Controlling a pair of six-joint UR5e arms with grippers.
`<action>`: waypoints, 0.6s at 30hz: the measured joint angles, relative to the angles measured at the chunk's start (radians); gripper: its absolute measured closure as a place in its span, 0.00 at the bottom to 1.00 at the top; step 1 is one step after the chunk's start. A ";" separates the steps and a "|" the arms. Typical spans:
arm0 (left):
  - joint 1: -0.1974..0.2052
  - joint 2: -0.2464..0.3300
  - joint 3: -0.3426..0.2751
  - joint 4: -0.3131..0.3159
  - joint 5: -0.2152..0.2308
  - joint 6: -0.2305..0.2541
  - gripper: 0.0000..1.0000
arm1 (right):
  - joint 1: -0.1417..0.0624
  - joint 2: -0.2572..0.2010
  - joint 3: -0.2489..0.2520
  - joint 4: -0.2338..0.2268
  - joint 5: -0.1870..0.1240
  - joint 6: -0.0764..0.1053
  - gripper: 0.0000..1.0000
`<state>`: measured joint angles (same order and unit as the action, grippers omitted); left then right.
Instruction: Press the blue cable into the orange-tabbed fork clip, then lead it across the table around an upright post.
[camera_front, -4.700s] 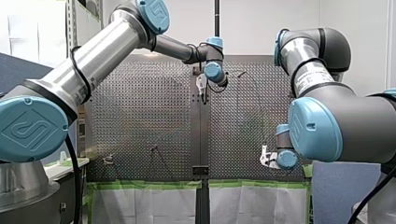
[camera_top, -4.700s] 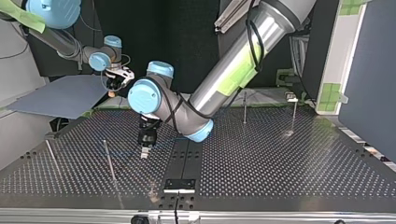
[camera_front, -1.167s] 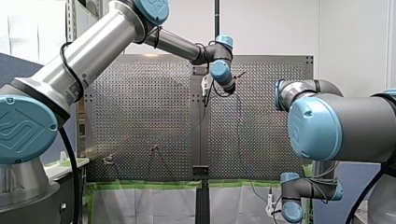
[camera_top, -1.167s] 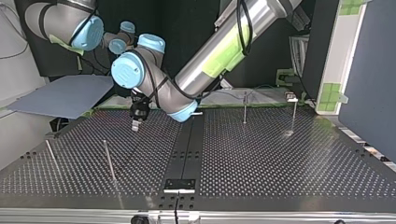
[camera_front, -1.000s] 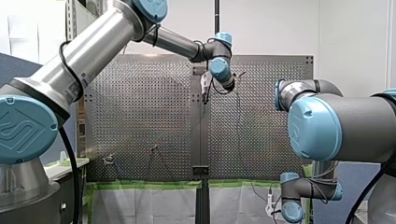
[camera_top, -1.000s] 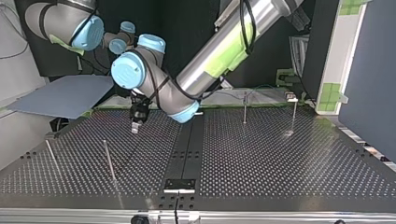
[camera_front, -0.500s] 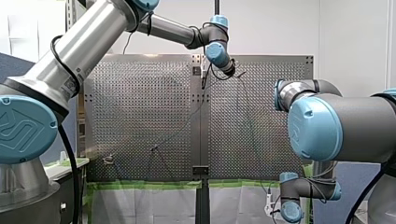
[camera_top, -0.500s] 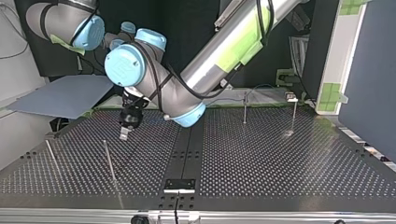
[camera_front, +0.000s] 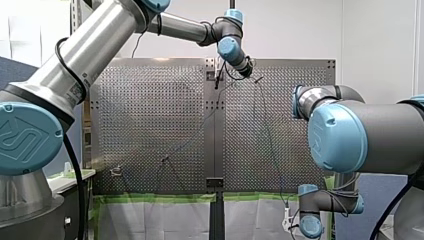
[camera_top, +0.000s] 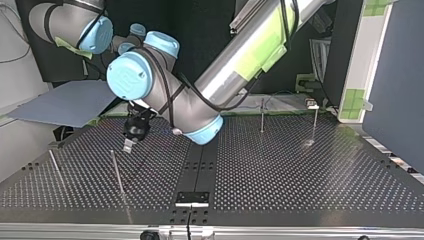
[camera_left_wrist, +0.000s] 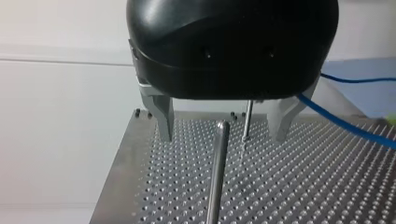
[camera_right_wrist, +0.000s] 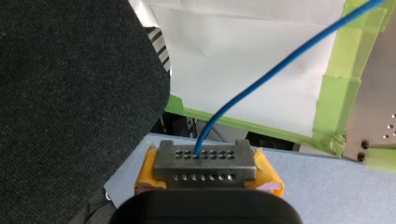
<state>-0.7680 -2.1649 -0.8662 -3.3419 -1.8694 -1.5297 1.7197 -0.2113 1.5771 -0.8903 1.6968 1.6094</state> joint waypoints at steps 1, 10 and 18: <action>0.000 0.000 0.002 -0.009 0.004 0.000 0.00 | 0.000 0.000 0.000 0.000 0.000 0.000 1.00; -0.002 0.000 0.006 -0.040 0.013 -0.008 0.00 | 0.003 0.000 0.000 0.000 -0.001 0.000 1.00; 0.000 0.000 0.006 -0.041 0.005 -0.010 0.00 | 0.008 0.000 -0.001 0.002 -0.002 0.000 1.00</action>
<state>-0.7684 -2.1649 -0.8602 -3.3827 -1.8644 -1.5394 1.7273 -0.2112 1.5766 -0.8880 1.6953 1.6094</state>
